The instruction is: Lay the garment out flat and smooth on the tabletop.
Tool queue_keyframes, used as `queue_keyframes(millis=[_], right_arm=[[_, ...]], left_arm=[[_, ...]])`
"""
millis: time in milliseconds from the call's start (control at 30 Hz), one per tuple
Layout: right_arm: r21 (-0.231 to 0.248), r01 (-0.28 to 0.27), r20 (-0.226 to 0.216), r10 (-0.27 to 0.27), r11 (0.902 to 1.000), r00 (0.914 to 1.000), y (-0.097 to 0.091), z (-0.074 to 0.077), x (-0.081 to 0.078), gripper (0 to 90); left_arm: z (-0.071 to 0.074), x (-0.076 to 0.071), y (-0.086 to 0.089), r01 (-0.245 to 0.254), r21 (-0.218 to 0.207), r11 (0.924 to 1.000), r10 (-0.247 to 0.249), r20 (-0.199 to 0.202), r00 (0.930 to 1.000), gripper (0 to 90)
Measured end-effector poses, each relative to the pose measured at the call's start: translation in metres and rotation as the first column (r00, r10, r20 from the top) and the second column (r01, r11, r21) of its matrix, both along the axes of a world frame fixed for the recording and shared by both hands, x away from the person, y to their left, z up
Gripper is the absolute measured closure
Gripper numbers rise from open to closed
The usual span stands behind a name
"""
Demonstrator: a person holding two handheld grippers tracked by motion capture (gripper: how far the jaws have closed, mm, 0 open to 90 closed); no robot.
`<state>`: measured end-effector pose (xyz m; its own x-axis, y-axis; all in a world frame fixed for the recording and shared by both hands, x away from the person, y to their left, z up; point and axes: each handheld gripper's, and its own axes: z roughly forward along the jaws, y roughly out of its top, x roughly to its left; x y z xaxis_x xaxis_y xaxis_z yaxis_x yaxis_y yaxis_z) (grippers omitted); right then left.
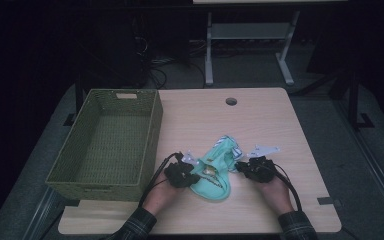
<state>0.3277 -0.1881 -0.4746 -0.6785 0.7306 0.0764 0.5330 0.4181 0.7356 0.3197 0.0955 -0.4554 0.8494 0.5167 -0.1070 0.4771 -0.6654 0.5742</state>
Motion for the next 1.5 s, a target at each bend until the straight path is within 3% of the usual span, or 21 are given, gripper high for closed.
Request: queue_keyframes(millis=[500,833,967,1167,1500], right_arm=[[0.022,0.016,0.01,-0.016,0.9996,0.9998,-0.011,0.008,0.001,85.6],[0.017,0.017,0.041,-0.017,0.9997,0.999,-0.022,0.023,0.003,85.8],[0.027,0.015,0.026,-0.016,0.9995,0.9995,-0.027,0.025,0.006,85.8],[0.037,0.012,0.046,-0.013,0.9993,0.9988,-0.036,0.034,0.011,85.8],[0.049,0.036,0.045,-0.038,0.9982,0.9983,-0.048,0.044,0.018,85.8]], left_arm=[[-0.001,0.003,0.001,0.005,-0.024,0.9997,-0.006,-0.014,0.9999,89.6],[0.0,0.001,-0.001,0.01,-0.009,0.9999,-0.01,-0.001,1.0,89.5],[0.0,0.001,-0.001,0.009,-0.008,0.9999,-0.009,-0.001,1.0,89.6],[0.0,0.001,-0.001,0.012,0.001,0.9999,-0.012,0.004,0.9999,89.6],[0.0,-0.001,-0.002,0.012,0.012,0.9999,-0.012,0.019,0.9997,89.5]])
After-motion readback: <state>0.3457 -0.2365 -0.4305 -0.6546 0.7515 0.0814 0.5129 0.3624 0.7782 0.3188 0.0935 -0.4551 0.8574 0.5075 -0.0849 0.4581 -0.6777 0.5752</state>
